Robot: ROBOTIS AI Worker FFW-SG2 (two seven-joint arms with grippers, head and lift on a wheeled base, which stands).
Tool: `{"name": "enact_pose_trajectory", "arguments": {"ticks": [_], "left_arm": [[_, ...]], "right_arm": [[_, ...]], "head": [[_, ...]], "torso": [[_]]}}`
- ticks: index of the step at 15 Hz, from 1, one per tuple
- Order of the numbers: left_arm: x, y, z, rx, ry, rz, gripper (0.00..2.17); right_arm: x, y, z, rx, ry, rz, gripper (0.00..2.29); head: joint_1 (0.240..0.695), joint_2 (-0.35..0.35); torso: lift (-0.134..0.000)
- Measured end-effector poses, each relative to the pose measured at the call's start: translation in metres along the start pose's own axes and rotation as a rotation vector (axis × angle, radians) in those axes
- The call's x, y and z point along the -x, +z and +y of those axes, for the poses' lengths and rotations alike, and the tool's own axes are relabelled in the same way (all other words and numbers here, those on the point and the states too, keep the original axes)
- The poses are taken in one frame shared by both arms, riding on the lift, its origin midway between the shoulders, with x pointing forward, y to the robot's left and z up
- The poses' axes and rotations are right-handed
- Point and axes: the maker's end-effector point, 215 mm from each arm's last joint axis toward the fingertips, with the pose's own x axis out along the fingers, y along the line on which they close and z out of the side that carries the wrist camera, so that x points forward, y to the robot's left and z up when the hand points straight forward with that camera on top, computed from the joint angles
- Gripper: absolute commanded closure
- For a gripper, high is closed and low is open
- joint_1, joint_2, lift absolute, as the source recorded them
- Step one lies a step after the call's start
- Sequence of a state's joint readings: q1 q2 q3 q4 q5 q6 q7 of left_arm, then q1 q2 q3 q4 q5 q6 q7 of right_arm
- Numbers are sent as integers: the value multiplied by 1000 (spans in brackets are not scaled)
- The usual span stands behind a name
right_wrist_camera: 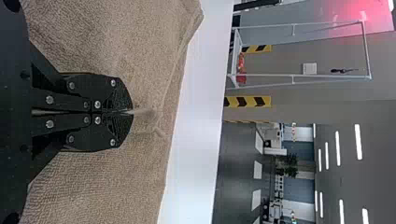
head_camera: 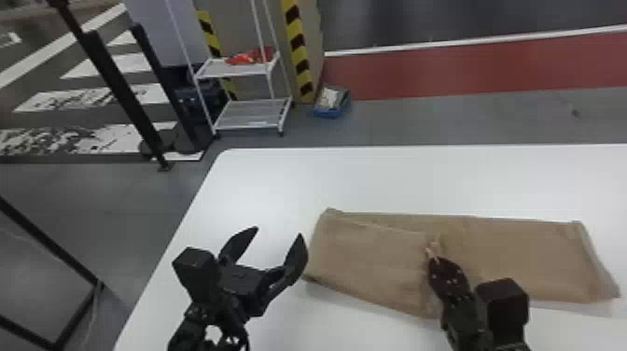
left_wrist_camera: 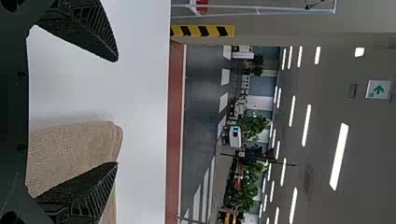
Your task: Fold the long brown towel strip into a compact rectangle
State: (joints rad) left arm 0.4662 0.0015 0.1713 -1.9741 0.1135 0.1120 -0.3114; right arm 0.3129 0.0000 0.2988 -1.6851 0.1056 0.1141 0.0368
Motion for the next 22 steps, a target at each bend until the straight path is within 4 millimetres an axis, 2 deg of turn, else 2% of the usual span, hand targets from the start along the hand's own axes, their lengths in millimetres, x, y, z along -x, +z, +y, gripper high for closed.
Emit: {"name": "enact_pose_trajectory", "arguments": {"ticks": [2,4,6,7,8,9,10,13,14,15,17,18,20,22], "left_arm": [[0,-1,1,0,2,0,87],[0,-1,2,0,3,0,87],[0,0,3,0,1,-1,90],[1,1,4,0,3,-5,90],[2,4,6,0,7,-13,90],[4,6,9,0,12,-22,90],[4,6,13,0,23,-28,87],[5,9,27,-7,70,-64,87],[5,12,31,-12,85,-84,87],[6,16,34,-19,97,-106,87],[8,17,39,-24,109,-121,87],[9,16,40,-22,110,-121,87],[9,14,40,-17,103,-118,90],[7,14,37,-15,92,-119,90]], "right_arm": [[0,6,-1,-4,-1,-16,1531],[1,23,-1,-12,0,-54,1531],[4,60,-5,-41,9,-123,1531],[10,81,-18,-66,-2,-159,1531],[15,93,-34,-86,-25,-181,1531],[20,97,-55,-106,-56,-188,1531],[22,89,-70,-119,-79,-173,1531],[10,50,-83,-130,-92,-106,1531],[9,49,-90,-139,-93,-107,1531],[13,58,-103,-158,-104,-125,1531],[30,82,-136,-195,-143,-170,1531],[38,84,-151,-208,-168,-177,1531],[39,64,-165,-221,-193,-142,1531],[28,46,-168,-227,-192,-109,1531]], "head": [[695,258],[695,260],[695,259],[695,254],[695,242],[695,206],[695,195],[695,193],[695,192],[695,188],[695,149],[695,136],[695,113],[695,101]], "torso": [[-110],[-110],[-110],[-110],[-110],[-110],[-110],[-110],[-110],[-110],[-110],[-110],[-110],[-110]]}}
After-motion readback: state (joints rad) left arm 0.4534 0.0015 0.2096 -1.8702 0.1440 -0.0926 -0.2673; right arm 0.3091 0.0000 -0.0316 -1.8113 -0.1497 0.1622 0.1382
